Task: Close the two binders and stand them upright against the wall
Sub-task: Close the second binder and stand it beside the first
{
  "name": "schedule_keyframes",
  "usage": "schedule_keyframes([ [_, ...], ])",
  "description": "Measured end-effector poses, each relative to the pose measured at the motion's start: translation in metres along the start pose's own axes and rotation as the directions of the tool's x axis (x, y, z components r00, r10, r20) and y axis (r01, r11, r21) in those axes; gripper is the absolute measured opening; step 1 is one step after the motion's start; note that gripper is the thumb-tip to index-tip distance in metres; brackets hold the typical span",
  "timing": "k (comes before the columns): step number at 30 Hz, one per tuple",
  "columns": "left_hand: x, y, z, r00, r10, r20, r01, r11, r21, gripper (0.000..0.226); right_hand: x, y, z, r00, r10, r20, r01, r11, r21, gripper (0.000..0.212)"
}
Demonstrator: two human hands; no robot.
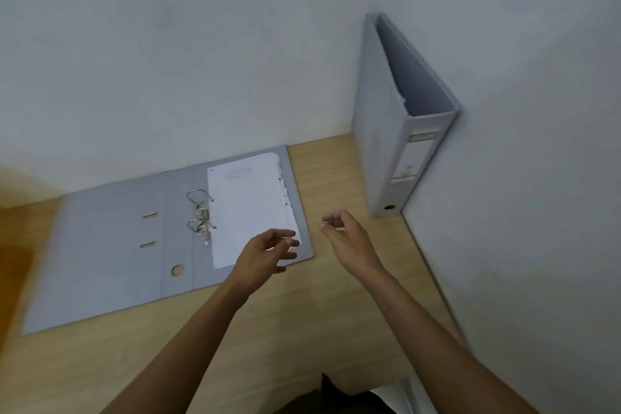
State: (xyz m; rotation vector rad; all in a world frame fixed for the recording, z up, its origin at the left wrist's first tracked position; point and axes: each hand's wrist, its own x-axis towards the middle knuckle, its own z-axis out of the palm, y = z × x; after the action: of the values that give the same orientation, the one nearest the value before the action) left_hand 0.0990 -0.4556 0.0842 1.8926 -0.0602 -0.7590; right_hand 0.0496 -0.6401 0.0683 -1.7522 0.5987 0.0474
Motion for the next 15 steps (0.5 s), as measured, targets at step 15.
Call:
schedule_keyframes([
  [15, -0.067, -0.163, -0.23, 0.89, -0.269, -0.367, 0.215, 0.96, -0.182, 0.032, -0.011, -0.029, 0.237, 0.926, 0.116, 0.36, -0.041, 0.977, -0.209, 0.034],
])
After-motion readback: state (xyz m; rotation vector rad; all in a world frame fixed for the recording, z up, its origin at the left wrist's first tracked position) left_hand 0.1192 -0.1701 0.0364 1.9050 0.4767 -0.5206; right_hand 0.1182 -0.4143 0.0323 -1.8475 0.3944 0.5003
